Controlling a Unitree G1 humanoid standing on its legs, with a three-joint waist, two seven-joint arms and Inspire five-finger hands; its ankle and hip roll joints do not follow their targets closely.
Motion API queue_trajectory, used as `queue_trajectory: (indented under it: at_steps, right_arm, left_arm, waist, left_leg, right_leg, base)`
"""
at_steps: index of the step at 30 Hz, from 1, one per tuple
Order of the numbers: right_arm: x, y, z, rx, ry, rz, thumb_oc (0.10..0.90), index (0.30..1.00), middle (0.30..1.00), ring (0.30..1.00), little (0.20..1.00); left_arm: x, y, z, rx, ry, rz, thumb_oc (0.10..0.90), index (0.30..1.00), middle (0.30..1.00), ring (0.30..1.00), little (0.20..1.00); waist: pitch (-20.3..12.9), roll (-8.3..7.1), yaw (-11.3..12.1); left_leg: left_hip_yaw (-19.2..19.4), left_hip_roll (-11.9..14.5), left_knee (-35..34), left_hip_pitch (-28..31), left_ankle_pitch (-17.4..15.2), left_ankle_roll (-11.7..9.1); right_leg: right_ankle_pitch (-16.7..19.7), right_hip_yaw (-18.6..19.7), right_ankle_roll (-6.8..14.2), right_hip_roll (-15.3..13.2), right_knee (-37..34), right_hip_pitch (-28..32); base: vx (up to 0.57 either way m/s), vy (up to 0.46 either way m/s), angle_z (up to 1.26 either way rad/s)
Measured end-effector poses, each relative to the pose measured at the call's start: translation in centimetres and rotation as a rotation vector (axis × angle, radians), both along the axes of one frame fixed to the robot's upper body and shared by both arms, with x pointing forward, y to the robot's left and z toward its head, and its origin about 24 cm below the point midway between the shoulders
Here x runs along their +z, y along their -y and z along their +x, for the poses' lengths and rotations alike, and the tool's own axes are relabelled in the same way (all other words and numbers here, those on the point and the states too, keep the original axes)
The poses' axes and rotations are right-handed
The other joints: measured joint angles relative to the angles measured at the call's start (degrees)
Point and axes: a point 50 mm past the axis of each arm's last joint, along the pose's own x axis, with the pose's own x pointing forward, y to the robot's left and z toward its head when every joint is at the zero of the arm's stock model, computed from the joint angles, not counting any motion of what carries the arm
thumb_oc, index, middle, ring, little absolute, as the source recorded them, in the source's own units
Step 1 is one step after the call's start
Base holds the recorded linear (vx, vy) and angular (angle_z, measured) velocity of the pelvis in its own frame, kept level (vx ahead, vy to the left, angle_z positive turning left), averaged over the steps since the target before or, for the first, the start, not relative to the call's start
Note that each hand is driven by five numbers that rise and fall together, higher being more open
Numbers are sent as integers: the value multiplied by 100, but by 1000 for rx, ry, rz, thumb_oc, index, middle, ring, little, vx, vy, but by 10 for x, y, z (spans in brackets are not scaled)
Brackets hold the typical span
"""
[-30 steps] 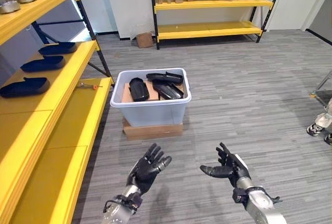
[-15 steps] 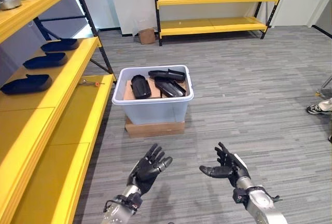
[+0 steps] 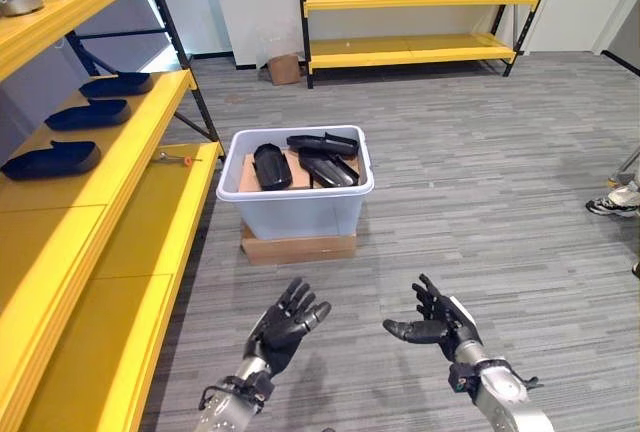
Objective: Move parts from the plastic box to the shelf.
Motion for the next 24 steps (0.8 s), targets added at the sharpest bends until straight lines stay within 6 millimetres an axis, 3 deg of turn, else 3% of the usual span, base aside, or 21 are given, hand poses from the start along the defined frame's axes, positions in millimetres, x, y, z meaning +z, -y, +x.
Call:
queue_trajectory:
  at_steps: [11,19,22,24]
  right_arm:
    - [1,1,1,-20,7,-10,900,1000,1000,1000,1000]
    - [4,2,4,-17,25,-13,900,1000,1000,1000,1000]
    - [8,2,7,-17,44,-13,900,1000,1000,1000,1000]
    - [12,2,12,-18,67,-12,900,1000,1000,1000,1000]
  left_arm:
    - [1,1,0,-20,16,0,900,1000,1000,1000,1000]
    - [-5,10,-1,-91,5,-10,900,1000,1000,1000,1000]
    - [-8,8,3,-110,-6,54,900,1000,1000,1000,1000]
    - [-6,9,13,-105,0,84,900,1000,1000,1000,1000]
  waist:
    - [43,-48,-17]
    - [164,-40,-152]
    - [244,-65,-170]
    - [432,-30,-162]
  left_leg:
    - [3,-9,-1,23,-6,8]
    - [10,-41,-2,30,-15,26]
    - [29,-48,22,4,-67,119]
    - [19,-37,32,14,-121,191]
  right_leg:
    - [6,2,-7,-14,39,1]
    - [-199,11,86,-114,568,-226]
    - [-400,27,173,-202,1190,-512]
    - [-548,15,362,-348,2257,-981]
  base:
    - [0,78,0]
    - [-24,123,0]
    - [-64,128,-4]
    - [-34,135,3]
